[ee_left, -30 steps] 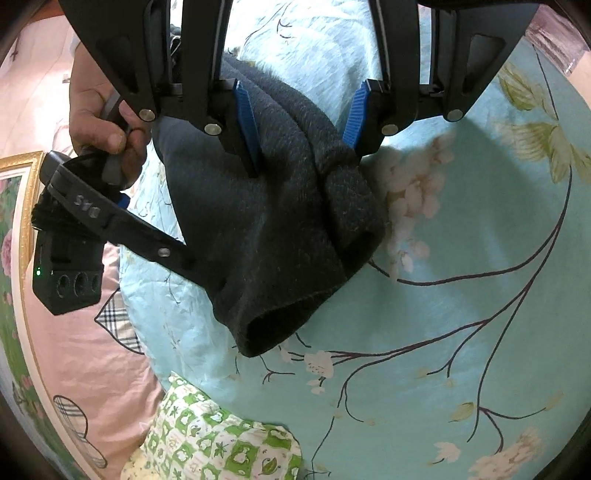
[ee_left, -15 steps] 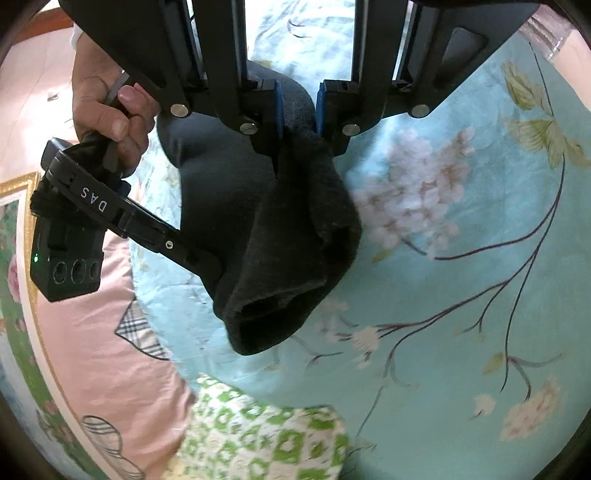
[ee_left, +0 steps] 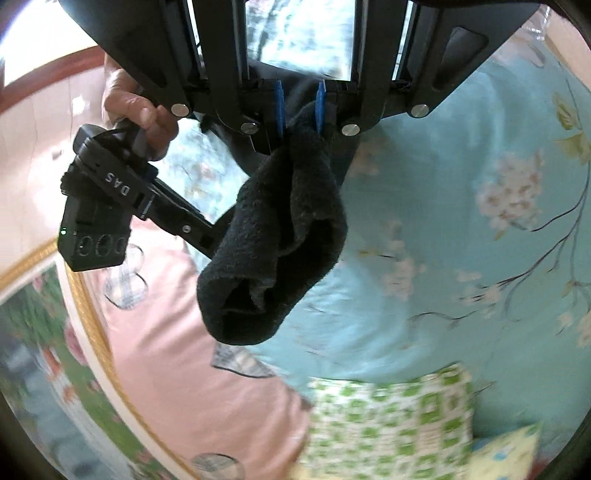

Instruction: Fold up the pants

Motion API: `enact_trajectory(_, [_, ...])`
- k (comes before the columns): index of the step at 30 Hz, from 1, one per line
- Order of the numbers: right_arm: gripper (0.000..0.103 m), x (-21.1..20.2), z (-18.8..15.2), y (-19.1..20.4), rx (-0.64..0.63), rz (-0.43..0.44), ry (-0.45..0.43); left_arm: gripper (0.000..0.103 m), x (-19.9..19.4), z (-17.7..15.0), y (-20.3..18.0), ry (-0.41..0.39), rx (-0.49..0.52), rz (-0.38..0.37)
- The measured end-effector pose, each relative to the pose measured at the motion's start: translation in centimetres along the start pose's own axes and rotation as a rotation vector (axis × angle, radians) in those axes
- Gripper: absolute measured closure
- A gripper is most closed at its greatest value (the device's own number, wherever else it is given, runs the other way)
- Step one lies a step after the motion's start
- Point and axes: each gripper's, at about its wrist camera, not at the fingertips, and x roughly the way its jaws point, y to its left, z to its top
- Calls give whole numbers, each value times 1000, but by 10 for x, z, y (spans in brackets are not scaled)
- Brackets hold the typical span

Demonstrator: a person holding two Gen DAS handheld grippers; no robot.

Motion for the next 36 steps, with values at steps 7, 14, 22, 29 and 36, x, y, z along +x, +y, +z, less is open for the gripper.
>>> enact_trajectory(7, [91,-59,-29,-17,62,-18,-107,92,17,-19,-50,52,86,-29])
enact_trajectory(14, [91,-103,-65,-42,152,-2,-208,92,37,-44,-94,108,177,-41])
enact_trajectory(22, [91,-142,-103,-68,229,-13,-294,92,68,-73,-135,180,271,-50])
enact_trajectory(29, [91,-169,-138,-95,301,-23,-347,92,97,-98,-165,226,353,-27])
enact_trajectory(36, [91,-180,-160,-109,332,-29,-380,92,117,-113,-176,257,393,-6])
